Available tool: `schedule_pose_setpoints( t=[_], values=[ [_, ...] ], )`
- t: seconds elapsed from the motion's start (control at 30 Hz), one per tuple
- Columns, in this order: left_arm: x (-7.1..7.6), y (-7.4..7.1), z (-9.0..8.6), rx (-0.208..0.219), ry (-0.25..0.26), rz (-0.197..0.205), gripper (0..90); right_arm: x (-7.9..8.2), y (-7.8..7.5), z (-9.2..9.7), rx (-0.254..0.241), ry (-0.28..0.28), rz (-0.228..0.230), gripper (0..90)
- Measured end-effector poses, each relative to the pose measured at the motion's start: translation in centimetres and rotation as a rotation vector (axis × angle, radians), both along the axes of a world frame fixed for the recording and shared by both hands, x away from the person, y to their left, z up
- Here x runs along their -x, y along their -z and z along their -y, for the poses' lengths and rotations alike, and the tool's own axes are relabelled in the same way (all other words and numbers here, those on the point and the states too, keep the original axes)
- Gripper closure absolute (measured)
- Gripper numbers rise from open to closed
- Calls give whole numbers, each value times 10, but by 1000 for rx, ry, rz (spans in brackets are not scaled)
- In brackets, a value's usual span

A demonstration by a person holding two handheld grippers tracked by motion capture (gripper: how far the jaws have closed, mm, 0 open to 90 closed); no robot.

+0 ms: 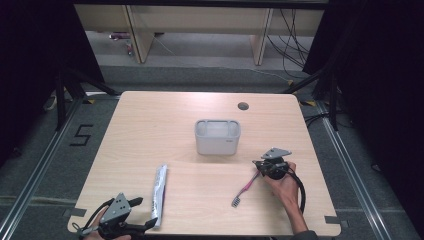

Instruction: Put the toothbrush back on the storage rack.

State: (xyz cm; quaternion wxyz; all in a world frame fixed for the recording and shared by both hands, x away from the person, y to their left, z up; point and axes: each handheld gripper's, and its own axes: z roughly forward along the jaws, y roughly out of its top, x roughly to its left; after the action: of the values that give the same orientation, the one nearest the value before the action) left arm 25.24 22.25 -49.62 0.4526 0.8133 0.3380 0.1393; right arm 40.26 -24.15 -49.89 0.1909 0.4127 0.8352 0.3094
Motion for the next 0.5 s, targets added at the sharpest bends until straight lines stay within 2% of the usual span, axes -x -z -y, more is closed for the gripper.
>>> schedule_pose_setpoints(
  t=[0.07,0.1,0.13,0.2,0.3,0.37,0.5],
  values=[
    [0,0,0,0,1,1,172,1,0,1,5,-3,5,900],
    [-1,-1,-2,-24,10,13,172,1,0,2,4,0,9,900],
    [0,0,0,11,-4,0,172,2,-1,4,5,1,11,900],
    [0,0,0,13,-6,-2,172,6,-1,8,-10,22,1,900],
    [1,-1,-1,-2,-5,0,172,8,-1,18,-5,22,-14,900],
    [1,-1,-1,8,-3,4,172,10,-1,24,-1,23,-11,900],
    [1,-2,-1,5,-3,8,172,20,-5,29,-28,35,-21,900]
  ],
)
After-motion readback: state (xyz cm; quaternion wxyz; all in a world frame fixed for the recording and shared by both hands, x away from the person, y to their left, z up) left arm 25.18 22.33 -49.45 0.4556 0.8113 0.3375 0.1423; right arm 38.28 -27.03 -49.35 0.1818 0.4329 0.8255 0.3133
